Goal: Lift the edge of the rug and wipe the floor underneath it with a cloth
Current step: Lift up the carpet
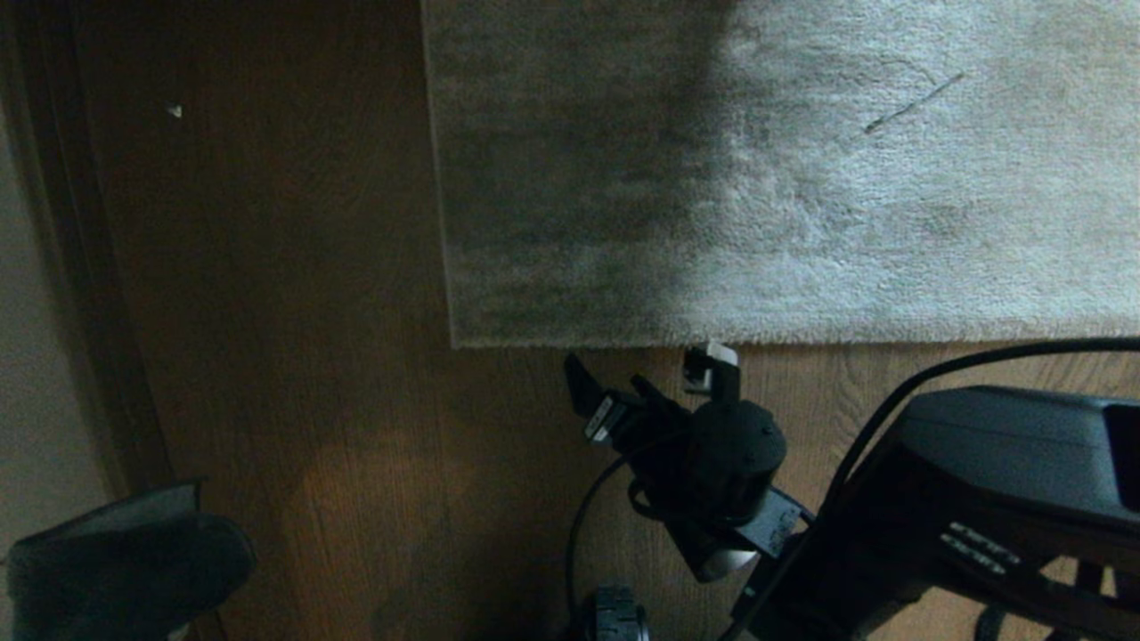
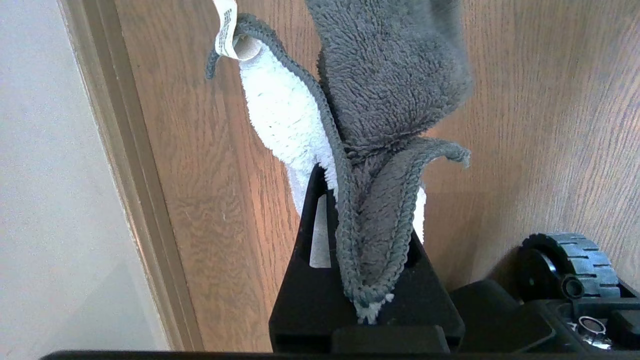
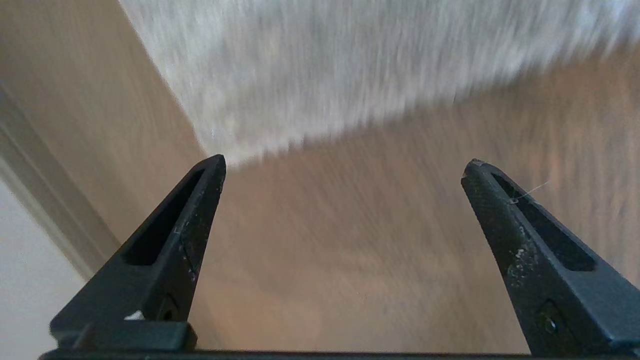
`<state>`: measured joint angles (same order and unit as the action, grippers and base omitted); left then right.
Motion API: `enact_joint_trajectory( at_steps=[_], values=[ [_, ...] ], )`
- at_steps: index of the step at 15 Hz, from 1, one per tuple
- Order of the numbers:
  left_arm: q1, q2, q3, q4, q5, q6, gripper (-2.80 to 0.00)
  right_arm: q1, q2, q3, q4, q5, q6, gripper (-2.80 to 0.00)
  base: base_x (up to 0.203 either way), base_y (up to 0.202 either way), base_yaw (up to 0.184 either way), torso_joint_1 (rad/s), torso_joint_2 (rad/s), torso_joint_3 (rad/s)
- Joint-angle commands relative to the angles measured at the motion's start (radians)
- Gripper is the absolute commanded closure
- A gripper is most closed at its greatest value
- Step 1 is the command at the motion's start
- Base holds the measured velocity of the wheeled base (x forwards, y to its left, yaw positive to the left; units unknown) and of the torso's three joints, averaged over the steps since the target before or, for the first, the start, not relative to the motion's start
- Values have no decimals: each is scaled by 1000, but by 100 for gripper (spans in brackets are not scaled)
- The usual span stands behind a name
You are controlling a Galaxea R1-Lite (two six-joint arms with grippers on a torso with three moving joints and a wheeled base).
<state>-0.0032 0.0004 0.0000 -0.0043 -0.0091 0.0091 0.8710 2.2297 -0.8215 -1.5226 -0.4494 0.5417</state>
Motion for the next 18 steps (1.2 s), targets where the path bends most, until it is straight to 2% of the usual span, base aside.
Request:
enact_joint_trajectory(
  at_steps=[1,6,11,18],
  values=[
    [0,0,0,0,0,0,0,12,54,-29,-47,-5,11,-280,0,0,0,0,0,0],
    [0,0,0,0,0,0,0,13,138,-197,-47,-8,10,-280,0,0,0,0,0,0],
    [0,0,0,0,0,0,0,4,158,-212,-47,-8,9,-280,0,0,0,0,0,0],
    [0,0,0,0,0,0,0,-53,185,-263,-47,-9,7,-280,0,0,0,0,0,0]
  ],
)
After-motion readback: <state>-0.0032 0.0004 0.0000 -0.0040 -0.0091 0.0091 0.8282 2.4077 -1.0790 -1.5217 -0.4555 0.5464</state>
